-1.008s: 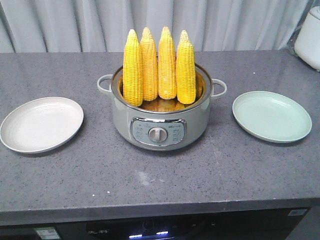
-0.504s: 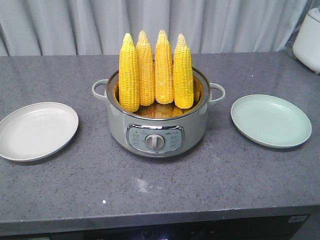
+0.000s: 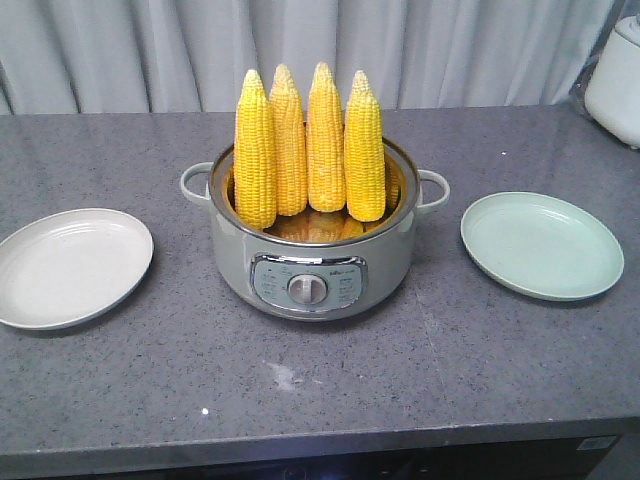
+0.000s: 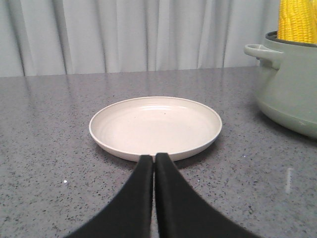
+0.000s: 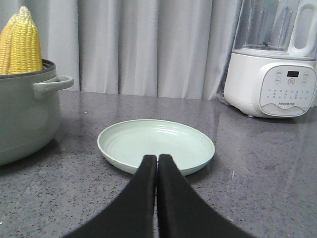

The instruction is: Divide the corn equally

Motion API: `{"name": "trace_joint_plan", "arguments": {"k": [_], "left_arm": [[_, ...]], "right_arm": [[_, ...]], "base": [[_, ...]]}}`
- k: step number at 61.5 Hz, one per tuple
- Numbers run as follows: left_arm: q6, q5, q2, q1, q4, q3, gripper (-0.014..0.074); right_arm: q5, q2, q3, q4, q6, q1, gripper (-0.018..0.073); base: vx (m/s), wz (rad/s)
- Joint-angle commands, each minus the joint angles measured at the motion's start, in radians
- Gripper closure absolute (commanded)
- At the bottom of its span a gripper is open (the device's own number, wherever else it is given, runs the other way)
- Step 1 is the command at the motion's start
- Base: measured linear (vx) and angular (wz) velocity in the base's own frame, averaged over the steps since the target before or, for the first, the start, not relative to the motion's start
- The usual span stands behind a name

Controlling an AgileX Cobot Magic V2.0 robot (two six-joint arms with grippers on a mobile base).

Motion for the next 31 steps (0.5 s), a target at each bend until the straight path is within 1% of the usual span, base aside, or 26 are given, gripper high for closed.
{"name": "trace_joint_plan", "arguments": {"k": [1, 31], "left_arm": [[-0.005, -0.076, -0.017, -0.006, -0.003, 0.003, 0.0603], [-0.005, -0.076, -0.017, -0.006, -0.003, 0.003, 0.0603]], "right_arm": [[-0.072, -0.006, 0.007, -0.010, -0.003, -0.007, 0.0564], [-0.072, -0.006, 0.007, -0.010, -0.003, -0.007, 0.0564]], "base": [[0.01, 0.00], [0.01, 0.01]]}}
